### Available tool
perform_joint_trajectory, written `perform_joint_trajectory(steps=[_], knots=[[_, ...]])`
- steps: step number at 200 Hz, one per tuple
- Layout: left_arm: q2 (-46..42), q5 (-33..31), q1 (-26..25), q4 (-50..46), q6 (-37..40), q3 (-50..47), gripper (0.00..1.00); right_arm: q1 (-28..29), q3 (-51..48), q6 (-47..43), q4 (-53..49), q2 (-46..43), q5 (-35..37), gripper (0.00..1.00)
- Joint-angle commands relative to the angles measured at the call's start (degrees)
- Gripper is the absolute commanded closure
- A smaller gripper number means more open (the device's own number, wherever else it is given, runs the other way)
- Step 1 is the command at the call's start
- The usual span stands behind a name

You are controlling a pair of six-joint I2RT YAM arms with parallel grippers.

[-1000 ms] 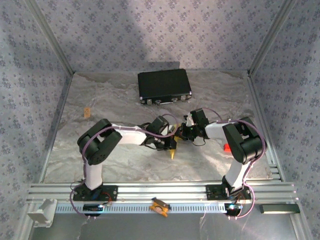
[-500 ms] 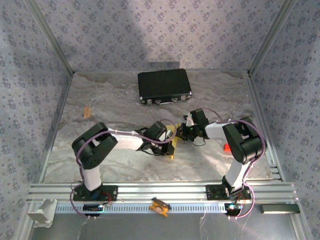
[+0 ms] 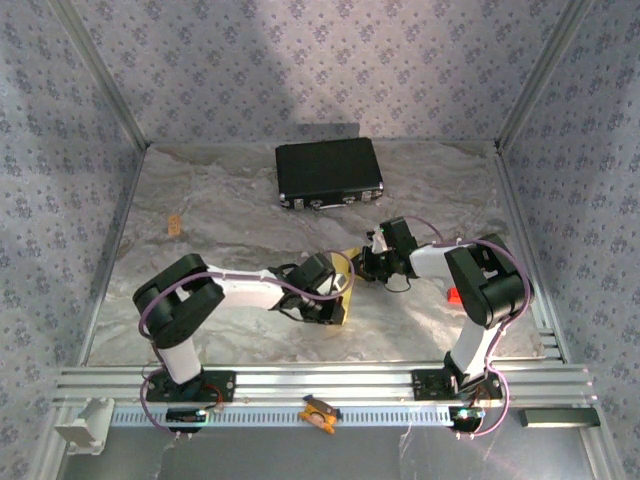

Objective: Fold a paper plane with a square sheet of paper (pick it up from the middle)
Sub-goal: Fold the wing for the fifth time at the center of the table.

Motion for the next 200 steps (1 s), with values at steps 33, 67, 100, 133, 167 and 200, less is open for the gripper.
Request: perform_joint_trajectory(steps=[33, 67, 100, 133, 167, 200], knots=[[-10.77, 1.44, 1.90, 3.43, -2.45, -7.33, 0.97, 1.03, -3.33, 2.79, -4.17, 1.14, 4.33, 0.91], [-11.84, 1.97, 6.92, 7.60, -4.87, -6.00, 0.97, 2.21, -5.11, 7.68, -1.98, -1.58, 4.88, 0.91], [-5.68, 2.50, 8.13, 8.35, -6.00, 0.70, 0.97, 3.76, -5.16, 11.88, -2.11, -3.47, 6.78, 0.91], [1.09, 1.70, 8.13, 10.50, -8.93, 4.24, 0.99, 4.60, -5.94, 15.55, -1.90, -5.20, 8.96, 0.91], [4.42, 1.39, 8.28, 10.02, -9.70, 4.72, 1.00, 4.50, -6.47, 16.96, -0.62, -5.73, 8.53, 0.91], [6.45, -0.25, 8.26, 6.58, -8.49, 4.90, 1.00, 4.64, -6.80, 17.62, 0.90, -5.90, 8.22, 0.91]])
